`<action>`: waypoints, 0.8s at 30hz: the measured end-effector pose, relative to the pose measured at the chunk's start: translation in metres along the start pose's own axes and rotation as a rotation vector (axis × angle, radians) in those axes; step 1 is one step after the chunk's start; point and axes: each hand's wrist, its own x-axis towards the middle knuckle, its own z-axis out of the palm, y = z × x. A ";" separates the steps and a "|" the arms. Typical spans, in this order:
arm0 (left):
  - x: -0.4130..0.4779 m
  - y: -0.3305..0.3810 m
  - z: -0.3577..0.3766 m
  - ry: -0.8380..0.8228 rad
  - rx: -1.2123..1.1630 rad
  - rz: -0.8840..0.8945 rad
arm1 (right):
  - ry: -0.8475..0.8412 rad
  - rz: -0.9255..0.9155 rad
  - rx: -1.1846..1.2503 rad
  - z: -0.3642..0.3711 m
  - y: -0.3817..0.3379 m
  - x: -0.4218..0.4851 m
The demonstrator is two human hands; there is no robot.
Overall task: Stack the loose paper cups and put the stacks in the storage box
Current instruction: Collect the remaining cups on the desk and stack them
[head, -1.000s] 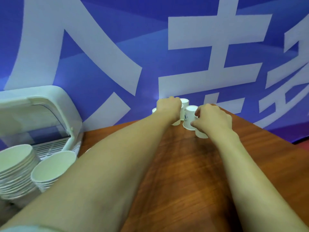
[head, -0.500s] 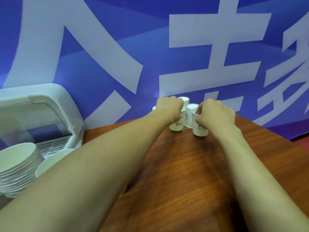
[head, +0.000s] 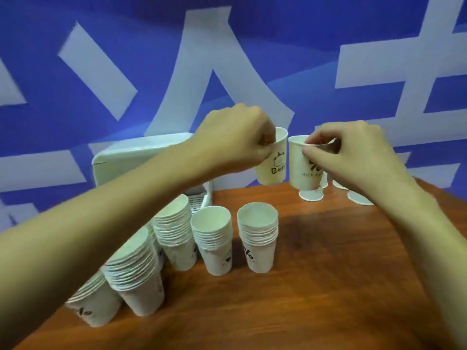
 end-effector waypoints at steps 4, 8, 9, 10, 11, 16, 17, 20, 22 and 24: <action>-0.060 -0.026 -0.024 -0.009 0.038 -0.078 | -0.049 -0.159 0.228 0.011 -0.025 -0.012; -0.094 -0.039 -0.026 -0.023 0.057 -0.121 | -0.139 -0.205 0.241 0.023 -0.033 -0.019; -0.100 -0.042 -0.025 -0.030 0.042 -0.134 | -0.160 -0.205 0.242 0.025 -0.034 -0.020; -0.104 -0.044 -0.023 -0.039 0.022 -0.139 | -0.178 -0.207 0.238 0.025 -0.034 -0.021; -0.108 -0.046 -0.020 -0.047 0.007 -0.133 | -0.192 -0.213 0.232 0.026 -0.035 -0.022; -0.115 -0.048 -0.005 -0.099 -0.015 -0.133 | -0.310 -0.278 0.203 0.033 -0.036 -0.027; -0.114 -0.048 -0.001 -0.123 -0.016 -0.129 | -0.350 -0.280 0.180 0.036 -0.035 -0.027; -0.113 -0.045 0.011 -0.237 -0.018 -0.084 | -0.469 -0.258 0.124 0.046 -0.031 -0.026; -0.112 -0.042 0.021 -0.328 -0.044 -0.058 | -0.541 -0.239 0.087 0.050 -0.027 -0.026; -0.109 -0.039 0.031 -0.388 -0.088 -0.040 | -0.588 -0.232 0.039 0.053 -0.024 -0.025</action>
